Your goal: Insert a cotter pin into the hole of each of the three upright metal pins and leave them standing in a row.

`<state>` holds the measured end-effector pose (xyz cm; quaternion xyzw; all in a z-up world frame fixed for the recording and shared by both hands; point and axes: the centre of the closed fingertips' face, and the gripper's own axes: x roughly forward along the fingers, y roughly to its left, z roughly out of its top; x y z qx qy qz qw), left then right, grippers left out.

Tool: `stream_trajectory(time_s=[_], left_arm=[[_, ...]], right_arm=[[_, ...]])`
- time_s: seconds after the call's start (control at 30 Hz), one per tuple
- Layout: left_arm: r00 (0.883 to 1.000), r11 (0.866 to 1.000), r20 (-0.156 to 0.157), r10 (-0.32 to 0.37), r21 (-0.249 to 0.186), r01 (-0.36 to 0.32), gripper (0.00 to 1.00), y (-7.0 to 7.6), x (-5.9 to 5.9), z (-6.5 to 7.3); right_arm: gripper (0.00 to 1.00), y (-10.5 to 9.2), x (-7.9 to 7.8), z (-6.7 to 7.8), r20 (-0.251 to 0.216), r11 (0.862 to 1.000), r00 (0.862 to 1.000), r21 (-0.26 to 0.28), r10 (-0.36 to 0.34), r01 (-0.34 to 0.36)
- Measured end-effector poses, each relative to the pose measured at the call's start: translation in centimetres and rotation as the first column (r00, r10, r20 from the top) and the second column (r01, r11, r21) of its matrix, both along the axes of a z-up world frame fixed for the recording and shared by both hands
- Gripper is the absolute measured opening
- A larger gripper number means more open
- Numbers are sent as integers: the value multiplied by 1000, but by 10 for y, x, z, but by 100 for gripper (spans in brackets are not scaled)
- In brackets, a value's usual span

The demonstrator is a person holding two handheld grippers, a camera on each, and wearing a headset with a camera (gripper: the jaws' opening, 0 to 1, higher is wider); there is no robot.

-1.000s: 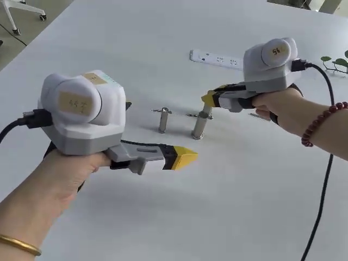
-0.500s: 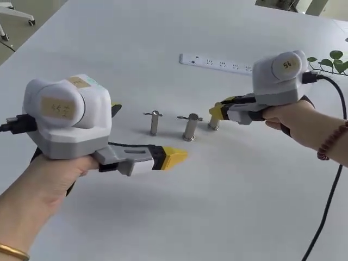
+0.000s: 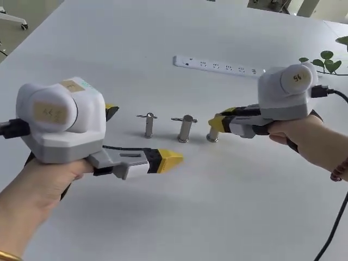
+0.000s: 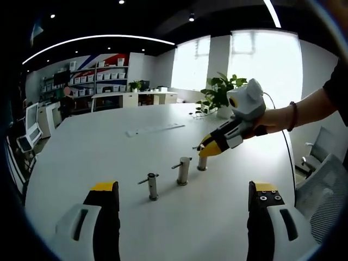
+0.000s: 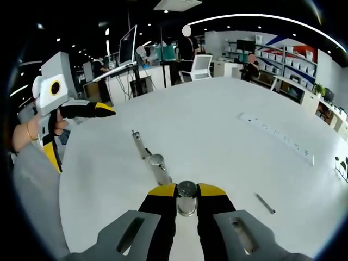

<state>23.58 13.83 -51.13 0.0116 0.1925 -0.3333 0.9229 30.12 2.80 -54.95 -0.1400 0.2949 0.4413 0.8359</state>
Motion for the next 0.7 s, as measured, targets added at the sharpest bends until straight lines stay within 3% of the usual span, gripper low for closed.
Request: stream_trajectory(time_s=[0.13, 0.27, 0.4, 0.47, 0.7], left_arm=[[1000, 1000, 3, -16, 0, 16, 99, -2, -2, 1], [1000, 1000, 3, -25, -7, 25, 99, -3, -2, 2], [999, 999, -8, -37, -20, 37, 99, -5, -4, 2], [999, 999, -10, -47, -11, 47, 99, -5, -4, 1], [997, 997, -4, -72, -12, 72, 99, -8, -7, 4]], right_arm=[[8, 2, -10, 2, 17, 1000, 1000, -8, 18, -18], [8, 3, -10, -1, 16, 1000, 1000, -3, 15, -15], [8, 6, -24, -2, 27, 999, 999, -15, 32, -32], [8, 5, -21, -4, 24, 999, 999, -13, 31, -30], [8, 9, -39, -9, 24, 1000, 1000, -21, -2, 3]])
